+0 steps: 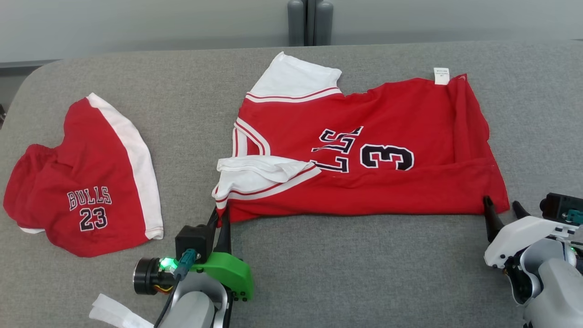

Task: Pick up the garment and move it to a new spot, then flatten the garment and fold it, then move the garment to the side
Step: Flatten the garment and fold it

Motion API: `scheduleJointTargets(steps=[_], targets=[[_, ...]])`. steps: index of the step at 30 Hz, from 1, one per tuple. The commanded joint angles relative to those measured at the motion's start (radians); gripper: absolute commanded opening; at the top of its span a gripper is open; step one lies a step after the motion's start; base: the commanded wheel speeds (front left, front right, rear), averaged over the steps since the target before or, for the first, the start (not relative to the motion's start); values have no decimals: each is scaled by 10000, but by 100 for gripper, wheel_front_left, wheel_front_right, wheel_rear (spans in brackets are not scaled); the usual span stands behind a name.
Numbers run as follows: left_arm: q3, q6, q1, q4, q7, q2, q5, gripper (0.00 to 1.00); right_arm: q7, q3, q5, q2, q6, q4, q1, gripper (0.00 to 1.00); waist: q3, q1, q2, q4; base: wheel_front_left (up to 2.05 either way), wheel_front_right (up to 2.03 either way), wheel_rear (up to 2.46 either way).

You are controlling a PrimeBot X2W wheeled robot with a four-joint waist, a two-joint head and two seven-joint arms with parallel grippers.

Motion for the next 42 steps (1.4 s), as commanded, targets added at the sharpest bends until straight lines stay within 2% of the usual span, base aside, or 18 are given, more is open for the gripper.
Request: scheduleJointTargets(steps=[1, 4, 5, 6, 13, 19, 23, 35, 36, 37, 38, 39, 40, 42], targets=[[-30, -49, 49, -19, -3, 61, 39, 0, -19, 72, 57, -3, -15, 209, -159, 100, 38, 0, 0, 34, 0, 0, 0], [-109, -85, 7, 25, -3, 61, 31, 0, 73, 273, 119, 1, -15, 631, -333, 100, 43, 0, 0, 30, 0, 0, 0], [-139, -102, -4, 59, -1, 61, 32, 0, 102, 351, 131, -2, -15, 772, -379, 44, 28, 0, 0, 24, 0, 0, 0], [-156, -104, -14, 81, -3, 61, 30, 0, 77, 418, 124, -29, -15, 862, -413, 0, 14, 0, 0, 18, 0, 0, 0], [-309, -218, 217, 487, -1, 61, -11, 0, -582, 736, 51, -491, -16, 1180, -510, 0, -377, 0, 0, -85, 0, 0, 0], [-357, -448, 557, 881, -3, 68, -277, 0, -1112, 1079, -671, -1176, -19, 1280, -172, 0, -934, 0, 0, -176, 0, 0, 0], [-429, -567, 923, 1022, -3, 74, -409, 0, -1212, 1140, -1015, -1355, -21, 1355, 86, 0, -1285, 0, 0, -232, 0, 0, 0], [-968, -864, 2092, 511, 2, 67, -716, 0, -639, 544, -240, -1151, -19, 888, 1530, 0, -1866, 0, 0, -170, 0, 0, 0], [-1017, -901, 2141, 504, 50, 65, -729, 4, -551, 523, -195, -1118, -19, 814, 1632, 0, -1879, 0, 0, -176, 0, 0, 0], [-1059, -935, 2163, 507, 72, 65, -731, 11, -498, 513, -147, -1090, -19, 739, 1705, 0, -1885, 0, 0, -184, 0, 0, 0], [-1126, -959, 2181, 520, 162, 65, -723, 47, -532, 514, -141, -1087, -19, 598, 1763, 76, -1885, 0, 0, -195, 0, 0, 0], [-1158, -975, 2186, 514, 200, 67, -730, 62, -580, 435, -75, -1089, -19, 518, 1793, 100, -1882, 0, 0, -206, 0, 0, 0], [-1178, -999, 2170, 477, 216, 75, -735, 100, -636, 417, -76, -1073, -18, 390, 1827, 100, -1879, 0, 0, -215, 0, 0, 0], [-1105, -914, 2076, 379, 183, 110, -745, 100, -730, 373, -6, -980, -16, 83, 1838, 100, -1872, 0, 0, -239, 0, 0, 0]])
